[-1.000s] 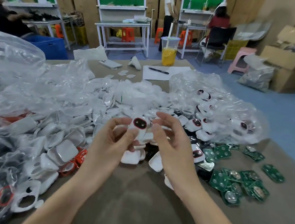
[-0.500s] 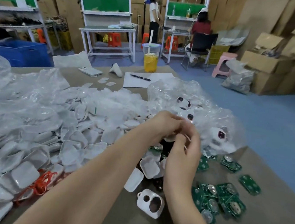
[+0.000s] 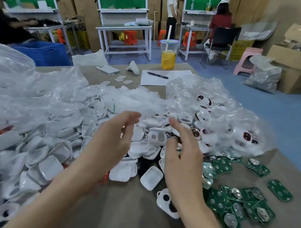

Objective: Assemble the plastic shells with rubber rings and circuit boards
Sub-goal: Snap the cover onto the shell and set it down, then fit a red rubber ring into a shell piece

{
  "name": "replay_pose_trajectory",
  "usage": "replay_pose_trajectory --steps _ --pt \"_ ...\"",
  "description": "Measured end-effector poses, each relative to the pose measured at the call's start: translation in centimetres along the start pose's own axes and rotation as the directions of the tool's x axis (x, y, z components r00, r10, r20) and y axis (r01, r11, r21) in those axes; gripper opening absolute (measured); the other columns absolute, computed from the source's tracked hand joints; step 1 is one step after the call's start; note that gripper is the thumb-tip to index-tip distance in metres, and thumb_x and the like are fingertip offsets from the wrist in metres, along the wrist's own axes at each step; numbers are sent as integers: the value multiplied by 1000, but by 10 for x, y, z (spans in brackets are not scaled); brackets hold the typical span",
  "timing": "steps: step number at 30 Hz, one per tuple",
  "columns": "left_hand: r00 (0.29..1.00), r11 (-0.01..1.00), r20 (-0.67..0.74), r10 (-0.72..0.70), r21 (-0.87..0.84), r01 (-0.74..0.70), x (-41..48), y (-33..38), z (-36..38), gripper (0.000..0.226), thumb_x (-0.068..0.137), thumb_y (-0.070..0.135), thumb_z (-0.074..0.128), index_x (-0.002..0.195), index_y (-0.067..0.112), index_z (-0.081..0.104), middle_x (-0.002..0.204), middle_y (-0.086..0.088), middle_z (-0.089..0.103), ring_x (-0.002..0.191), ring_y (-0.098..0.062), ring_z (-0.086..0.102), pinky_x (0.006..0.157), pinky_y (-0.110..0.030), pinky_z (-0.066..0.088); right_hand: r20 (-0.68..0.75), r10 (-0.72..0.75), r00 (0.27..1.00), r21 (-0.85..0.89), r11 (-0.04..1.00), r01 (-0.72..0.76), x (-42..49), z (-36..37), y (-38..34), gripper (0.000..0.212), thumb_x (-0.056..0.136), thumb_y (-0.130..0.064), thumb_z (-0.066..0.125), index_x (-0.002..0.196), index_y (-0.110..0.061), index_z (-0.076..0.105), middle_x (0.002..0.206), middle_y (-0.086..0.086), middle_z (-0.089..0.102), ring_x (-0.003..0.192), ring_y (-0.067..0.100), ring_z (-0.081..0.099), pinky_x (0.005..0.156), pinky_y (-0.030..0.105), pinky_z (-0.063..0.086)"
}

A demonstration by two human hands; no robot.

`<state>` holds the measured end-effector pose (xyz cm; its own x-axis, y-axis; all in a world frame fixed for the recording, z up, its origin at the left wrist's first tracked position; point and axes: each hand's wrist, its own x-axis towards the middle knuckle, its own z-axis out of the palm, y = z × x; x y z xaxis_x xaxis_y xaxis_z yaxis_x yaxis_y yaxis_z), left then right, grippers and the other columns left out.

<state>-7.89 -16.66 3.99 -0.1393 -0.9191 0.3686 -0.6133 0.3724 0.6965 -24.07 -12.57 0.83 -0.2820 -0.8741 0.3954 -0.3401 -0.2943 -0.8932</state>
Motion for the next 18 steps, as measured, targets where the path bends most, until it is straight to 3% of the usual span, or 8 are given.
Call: replay_pose_trajectory --steps 2,4,7,10,12,15,18 --pt "998 977 -15 53 209 -49 -41 -18 -16 30 101 37 43 128 42 54 126 33 55 119 8 50 99 -13 37 65 -83 994 -120 989 91 -3 5 -1 41 102 -22 41 137 -43 50 123 -39 42 125 -18 31 102 6 26" --pt "987 891 39 156 427 -157 -67 -32 -24 39 96 46 46 132 35 54 134 23 52 125 -6 48 110 -13 23 110 -152 982 -231 957 174 -2 14 -4 43 100 -22 40 141 -33 50 128 -25 46 121 -14 30 104 4 19" --pt "969 801 169 178 547 -242 -72 -43 -23 50 91 56 49 135 31 53 145 5 50 137 -19 43 122 -34 17 223 -123 967 -481 849 219 10 22 -3 49 99 -26 38 148 -23 43 148 -1 45 138 12 32 118 32 24" --pt "975 792 191 112 575 -203 -64 -49 -23 61 88 70 46 139 37 46 152 2 42 144 -21 34 122 -39 14 273 13 962 -715 672 193 20 37 -1 56 101 -38 35 155 -24 29 161 6 27 150 27 18 121 48 7" --pt "978 795 182 100 576 -188 -60 -55 -26 66 85 75 45 140 37 48 150 3 44 140 -21 36 118 -38 22 300 99 949 -755 633 173 22 46 0 60 102 -49 29 157 -27 22 165 10 16 152 31 7 120 53 -1" --pt "983 827 161 93 538 -166 -56 -57 -27 62 85 71 50 137 37 54 145 7 48 134 -21 40 111 -35 32 337 133 932 -779 595 197 20 46 4 59 101 -57 29 152 -28 33 164 7 20 149 29 18 120 46 9" --pt "980 821 122 159 534 -200 -55 -58 -31 47 87 58 57 126 31 64 134 5 59 125 -24 52 105 -36 40 338 68 939 -757 612 228 16 44 3 46 102 -49 38 142 -29 48 157 1 32 141 23 32 114 36 23"
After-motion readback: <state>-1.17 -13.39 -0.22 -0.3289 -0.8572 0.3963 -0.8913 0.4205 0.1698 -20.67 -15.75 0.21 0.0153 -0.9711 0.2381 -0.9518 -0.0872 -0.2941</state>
